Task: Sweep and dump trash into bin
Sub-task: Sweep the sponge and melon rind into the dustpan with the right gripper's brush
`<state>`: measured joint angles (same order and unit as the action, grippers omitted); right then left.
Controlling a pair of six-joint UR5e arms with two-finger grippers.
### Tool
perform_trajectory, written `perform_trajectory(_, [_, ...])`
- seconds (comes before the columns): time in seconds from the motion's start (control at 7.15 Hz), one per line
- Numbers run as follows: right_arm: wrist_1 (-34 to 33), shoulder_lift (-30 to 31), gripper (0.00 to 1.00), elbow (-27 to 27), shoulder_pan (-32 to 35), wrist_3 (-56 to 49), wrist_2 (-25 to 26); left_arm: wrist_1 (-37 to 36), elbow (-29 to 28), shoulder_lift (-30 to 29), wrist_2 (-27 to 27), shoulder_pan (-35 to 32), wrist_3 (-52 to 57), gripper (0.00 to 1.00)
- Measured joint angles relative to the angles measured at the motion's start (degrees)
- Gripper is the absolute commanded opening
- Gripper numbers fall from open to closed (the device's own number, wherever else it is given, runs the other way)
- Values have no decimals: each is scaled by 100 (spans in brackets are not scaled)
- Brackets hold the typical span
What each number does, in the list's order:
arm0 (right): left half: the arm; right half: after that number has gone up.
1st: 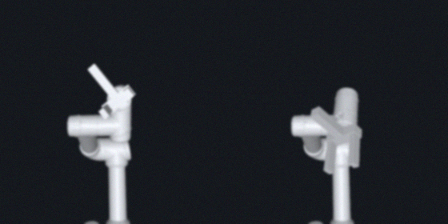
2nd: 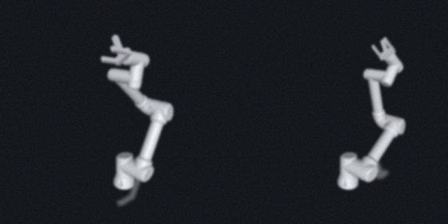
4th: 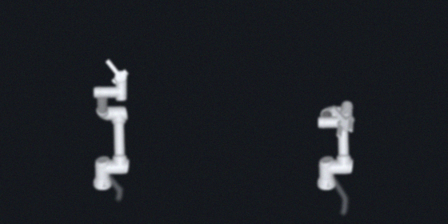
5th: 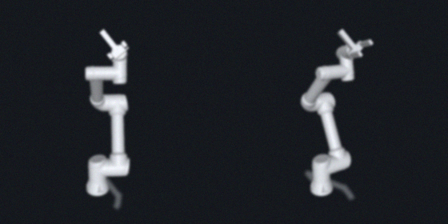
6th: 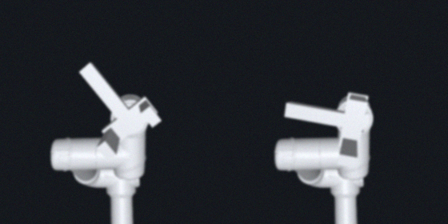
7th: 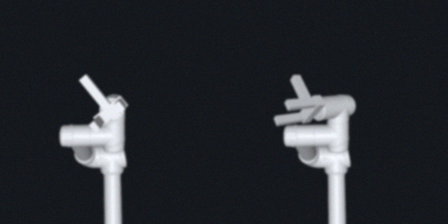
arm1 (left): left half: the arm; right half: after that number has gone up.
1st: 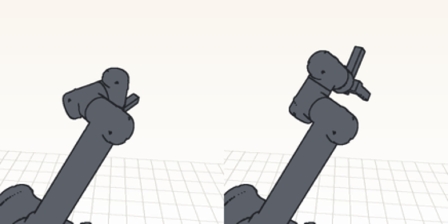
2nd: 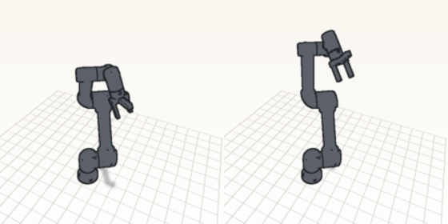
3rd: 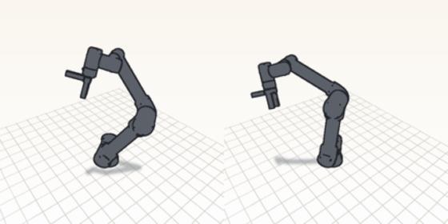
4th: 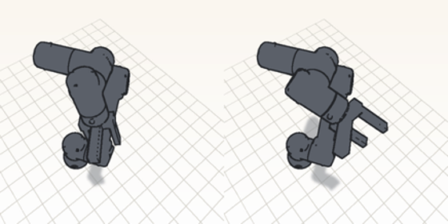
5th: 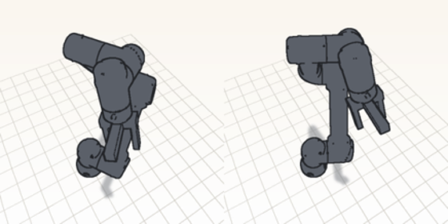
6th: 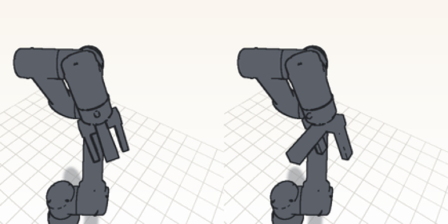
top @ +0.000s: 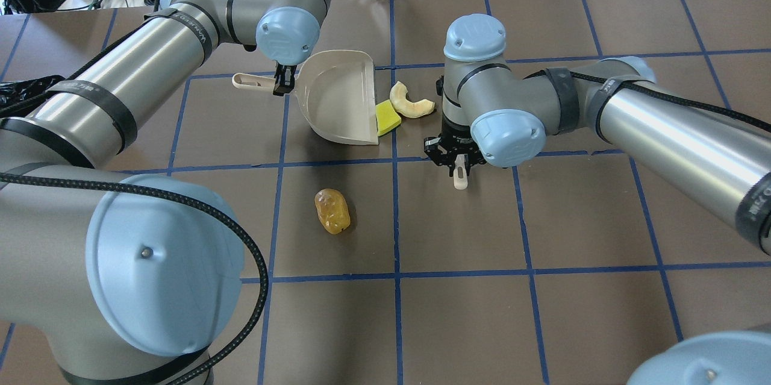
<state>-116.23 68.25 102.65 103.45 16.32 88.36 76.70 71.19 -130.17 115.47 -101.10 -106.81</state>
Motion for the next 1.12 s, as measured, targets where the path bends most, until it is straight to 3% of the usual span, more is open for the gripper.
perform_trajectory(0.28, [-6, -176, 3, -157, 214, 372, -294, 2, 28, 22, -40, -97, -121, 0])
perform_trajectory(0.84, [2, -786, 3, -1034, 885, 1411, -775, -20, 186, 99, -269, -161, -210, 0])
perform_trajectory(1.12, [13, -836, 3, -1152, 1105, 1796, -988, -192, 228, 182, -876, -85, 554, 0])
